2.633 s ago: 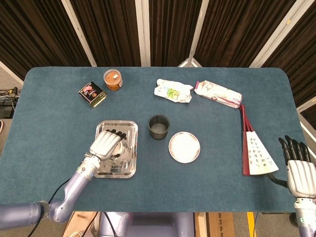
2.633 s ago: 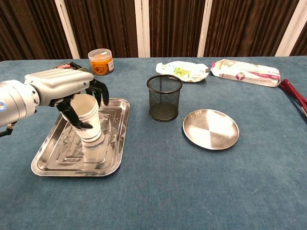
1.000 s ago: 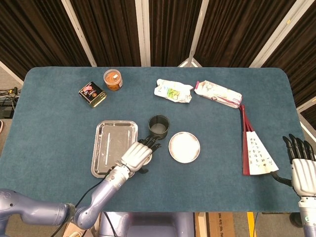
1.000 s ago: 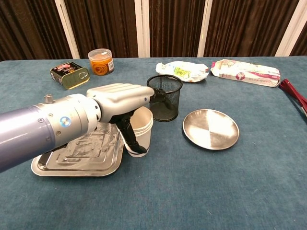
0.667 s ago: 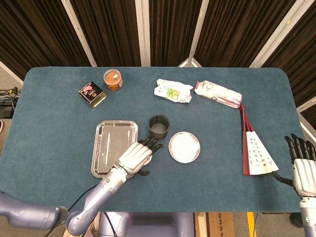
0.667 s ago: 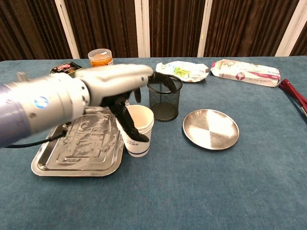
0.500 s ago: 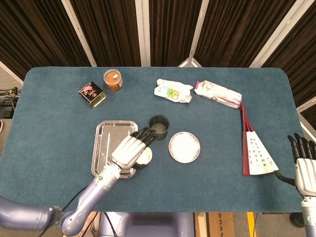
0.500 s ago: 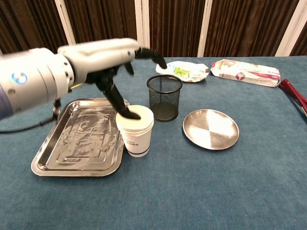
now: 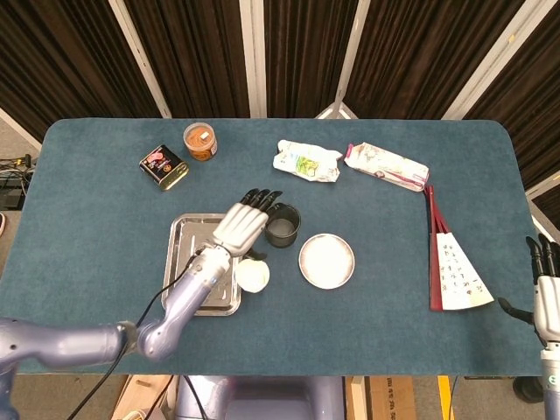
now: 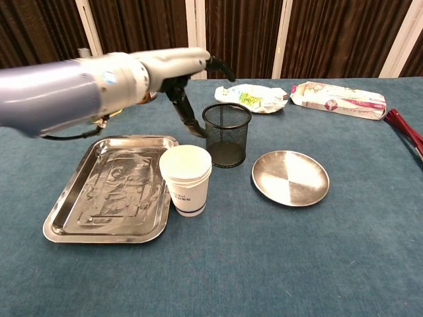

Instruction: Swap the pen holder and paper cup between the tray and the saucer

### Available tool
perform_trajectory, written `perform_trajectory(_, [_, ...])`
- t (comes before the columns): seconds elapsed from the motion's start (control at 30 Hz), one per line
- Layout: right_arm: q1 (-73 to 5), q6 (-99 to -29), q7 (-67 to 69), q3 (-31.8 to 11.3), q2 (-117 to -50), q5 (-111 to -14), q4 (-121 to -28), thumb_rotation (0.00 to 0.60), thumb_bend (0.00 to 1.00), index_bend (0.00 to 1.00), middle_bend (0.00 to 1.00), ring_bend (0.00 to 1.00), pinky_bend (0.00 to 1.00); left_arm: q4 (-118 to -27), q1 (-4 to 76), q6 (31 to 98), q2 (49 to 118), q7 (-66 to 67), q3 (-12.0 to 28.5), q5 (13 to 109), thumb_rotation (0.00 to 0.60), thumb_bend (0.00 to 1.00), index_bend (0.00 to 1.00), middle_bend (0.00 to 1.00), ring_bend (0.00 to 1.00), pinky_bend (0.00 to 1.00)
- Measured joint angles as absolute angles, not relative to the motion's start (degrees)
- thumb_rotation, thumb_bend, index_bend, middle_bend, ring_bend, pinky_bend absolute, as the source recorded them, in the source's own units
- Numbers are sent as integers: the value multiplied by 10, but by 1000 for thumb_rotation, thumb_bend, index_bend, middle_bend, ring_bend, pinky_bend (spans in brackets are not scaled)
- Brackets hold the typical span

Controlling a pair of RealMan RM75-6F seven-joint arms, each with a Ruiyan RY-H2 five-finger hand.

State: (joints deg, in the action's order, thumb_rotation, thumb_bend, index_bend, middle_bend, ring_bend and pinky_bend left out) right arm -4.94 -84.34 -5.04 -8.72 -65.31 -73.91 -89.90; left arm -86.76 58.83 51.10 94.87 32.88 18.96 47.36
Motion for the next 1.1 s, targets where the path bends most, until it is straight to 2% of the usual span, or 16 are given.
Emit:
perform_trajectory(0.23, [-48,-840,-50,-95,-652,-726,-894,600,0,0,0,0,0,-739,632,453,1015,277,197,467,600,0,152,0,0,0])
perform_trajectory(0.53, [-50,-826,-35,-99,-652,-718,-887,600,0,0,0,0,0,-607,659,457,1095,139,211,569,600,0,150,0,0,7])
perform_trajectory(0.63, [-51,-823,-33,-99,-652,-717,-886,600,0,0,0,0,0,-569,665,455,1114,105,209,599,600,0,155,17,1,81])
perform_trajectory(0.73, [-50,-823,-34,-100,-653,-715,-886,600,0,0,0,0,0,-546,668,449,1125,97,203,609,600,0,181,77,29,167])
perform_trajectory(0.9, [-48,-828,-35,-102,-653,-715,-889,600,0,0,0,0,0,-528,670,437,1128,95,192,619,600,0,190,69,42,182])
perform_trajectory(1.03, [-48,-827,-36,-102,-653,-714,-890,600,0,0,0,0,0,-544,668,427,1117,116,189,608,600,68,240,154,152,285])
perform_trajectory(1.1, [-48,-827,-37,-103,-654,-713,-890,600,0,0,0,0,0,-559,664,430,1110,126,189,603,600,94,256,182,175,306])
